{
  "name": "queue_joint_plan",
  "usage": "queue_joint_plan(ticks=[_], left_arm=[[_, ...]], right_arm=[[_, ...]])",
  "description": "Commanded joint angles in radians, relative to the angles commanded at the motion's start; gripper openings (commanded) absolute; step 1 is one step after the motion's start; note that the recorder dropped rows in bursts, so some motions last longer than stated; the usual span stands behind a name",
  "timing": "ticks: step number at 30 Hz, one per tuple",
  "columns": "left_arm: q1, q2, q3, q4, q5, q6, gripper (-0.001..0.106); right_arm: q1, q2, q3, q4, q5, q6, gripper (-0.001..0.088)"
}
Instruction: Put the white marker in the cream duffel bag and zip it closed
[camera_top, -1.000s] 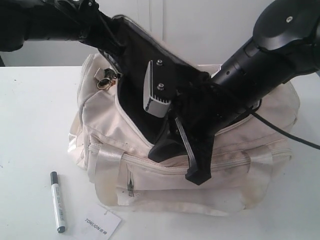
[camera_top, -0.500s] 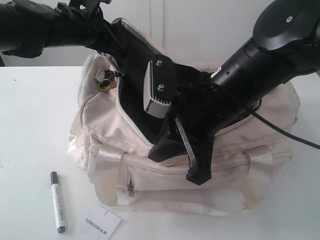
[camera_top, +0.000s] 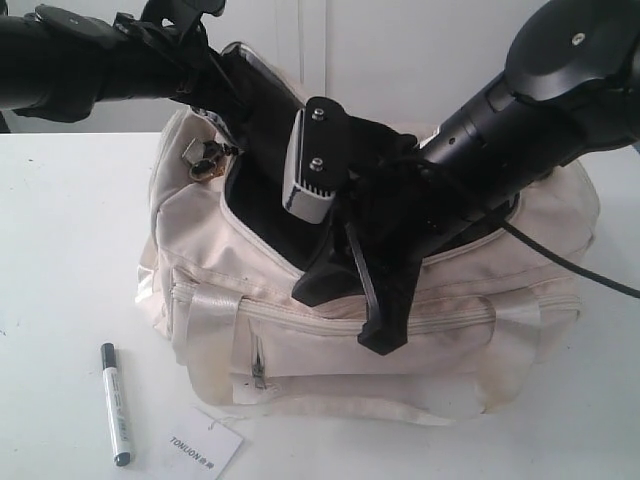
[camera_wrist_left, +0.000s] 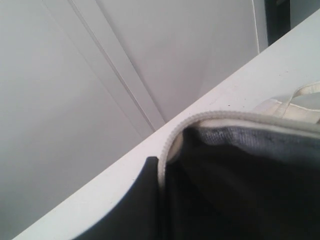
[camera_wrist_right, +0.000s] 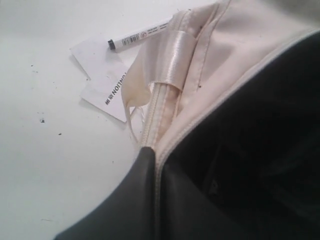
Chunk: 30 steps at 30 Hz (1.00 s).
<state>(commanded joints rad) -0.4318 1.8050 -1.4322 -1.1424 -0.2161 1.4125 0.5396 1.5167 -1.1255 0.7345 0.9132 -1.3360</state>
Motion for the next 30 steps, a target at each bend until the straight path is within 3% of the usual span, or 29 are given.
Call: queue_joint_plan(ticks=[20, 30], left_arm=[[0.000, 0.000, 0.000, 0.000, 0.000, 0.000, 0.000], [0.000, 0.000, 0.000, 0.000, 0.001, 0.000, 0.000]], right_arm=[[0.000, 0.000, 0.000, 0.013, -0.048, 0.016, 0.0008], [0.000, 0.000, 0.000, 0.013, -0.048, 0.038, 0.0232]])
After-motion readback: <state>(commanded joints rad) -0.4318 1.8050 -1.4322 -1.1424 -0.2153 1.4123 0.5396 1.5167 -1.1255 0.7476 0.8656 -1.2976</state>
